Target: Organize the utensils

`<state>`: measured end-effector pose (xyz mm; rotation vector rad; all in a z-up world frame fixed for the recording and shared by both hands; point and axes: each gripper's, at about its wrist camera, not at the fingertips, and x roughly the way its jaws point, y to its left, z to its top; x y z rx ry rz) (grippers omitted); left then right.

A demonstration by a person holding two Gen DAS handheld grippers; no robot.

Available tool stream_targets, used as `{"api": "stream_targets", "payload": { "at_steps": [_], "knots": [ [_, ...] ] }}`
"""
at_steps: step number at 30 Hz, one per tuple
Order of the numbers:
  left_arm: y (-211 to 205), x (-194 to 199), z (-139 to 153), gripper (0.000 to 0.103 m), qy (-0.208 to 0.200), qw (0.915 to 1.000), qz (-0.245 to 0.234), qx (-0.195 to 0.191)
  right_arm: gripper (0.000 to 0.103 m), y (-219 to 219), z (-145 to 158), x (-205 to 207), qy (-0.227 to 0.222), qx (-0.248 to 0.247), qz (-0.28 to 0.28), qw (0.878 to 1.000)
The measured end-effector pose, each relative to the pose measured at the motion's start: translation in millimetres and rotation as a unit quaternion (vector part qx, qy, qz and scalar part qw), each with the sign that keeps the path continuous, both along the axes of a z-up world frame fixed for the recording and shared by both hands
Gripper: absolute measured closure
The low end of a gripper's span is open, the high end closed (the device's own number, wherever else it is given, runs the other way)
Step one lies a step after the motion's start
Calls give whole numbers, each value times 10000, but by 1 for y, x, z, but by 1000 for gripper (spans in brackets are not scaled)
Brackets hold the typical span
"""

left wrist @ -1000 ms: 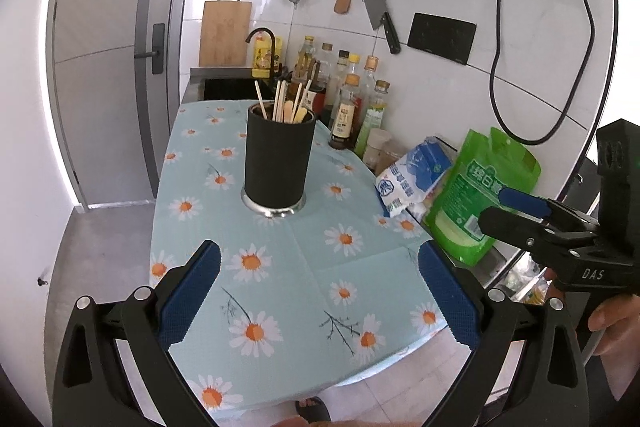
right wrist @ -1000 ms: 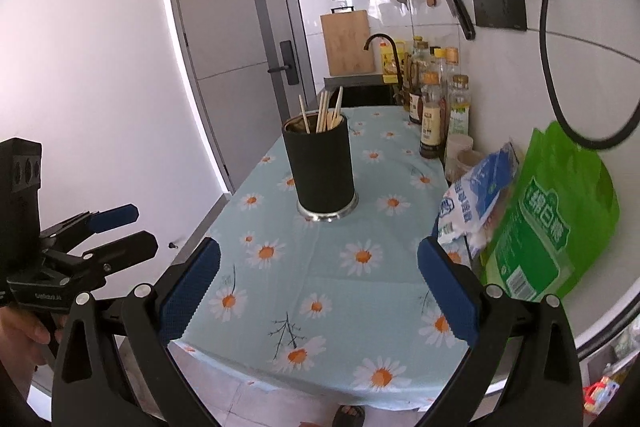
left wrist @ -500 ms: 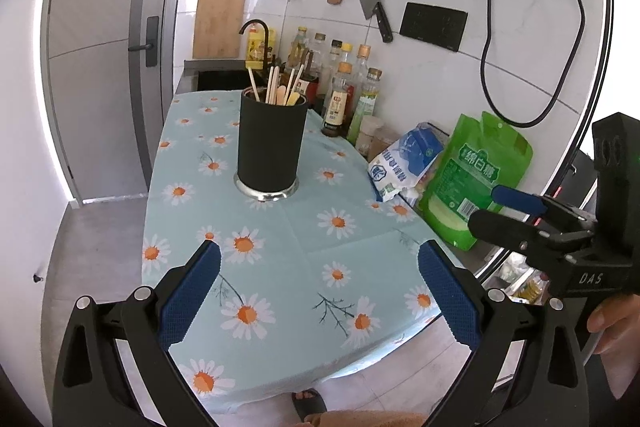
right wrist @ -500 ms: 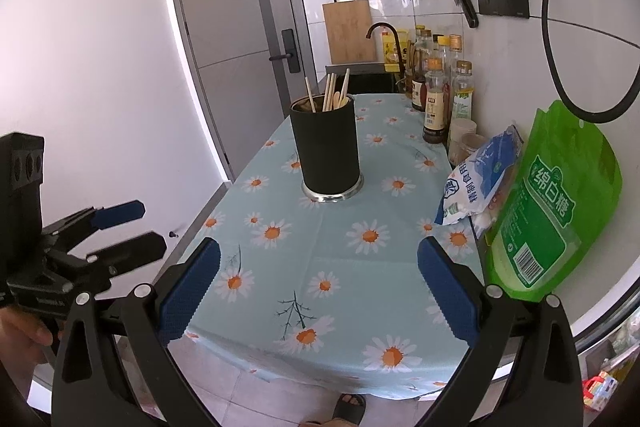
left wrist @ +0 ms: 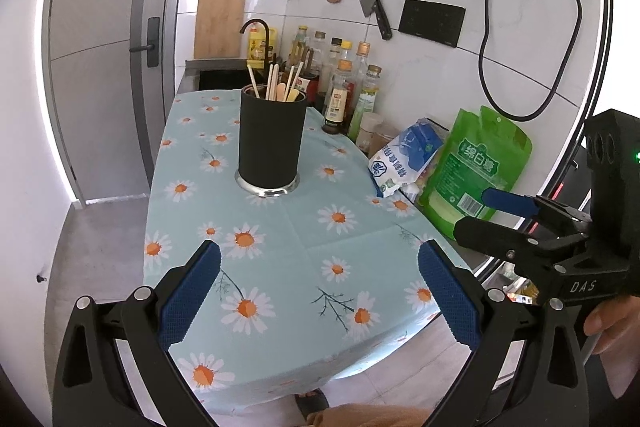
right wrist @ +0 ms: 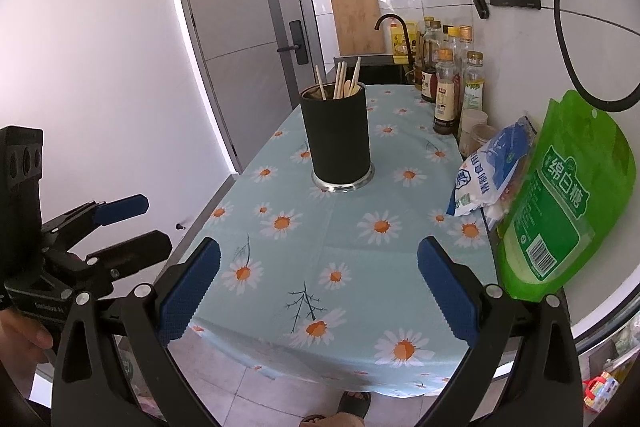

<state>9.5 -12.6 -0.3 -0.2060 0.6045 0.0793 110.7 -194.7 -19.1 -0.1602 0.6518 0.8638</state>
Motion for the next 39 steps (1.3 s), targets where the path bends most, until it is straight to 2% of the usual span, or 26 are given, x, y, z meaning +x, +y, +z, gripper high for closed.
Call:
{"api": "stream_targets", "payload": {
  "at_steps": [13,19,39],
  "knots": [
    [1,-3,0,7,-28,10000,-9,19,5,7,-4,-6,5,-80,98,9999],
    [0,-4,-1,7,70,9999,-80,-89,5,6,-4,-7,29,-57,99,9999],
    [-2,-3,-4,7,177,9997,-115,-97,5,4,-4,-10,-18,-92,77,9999]
  ]
}}
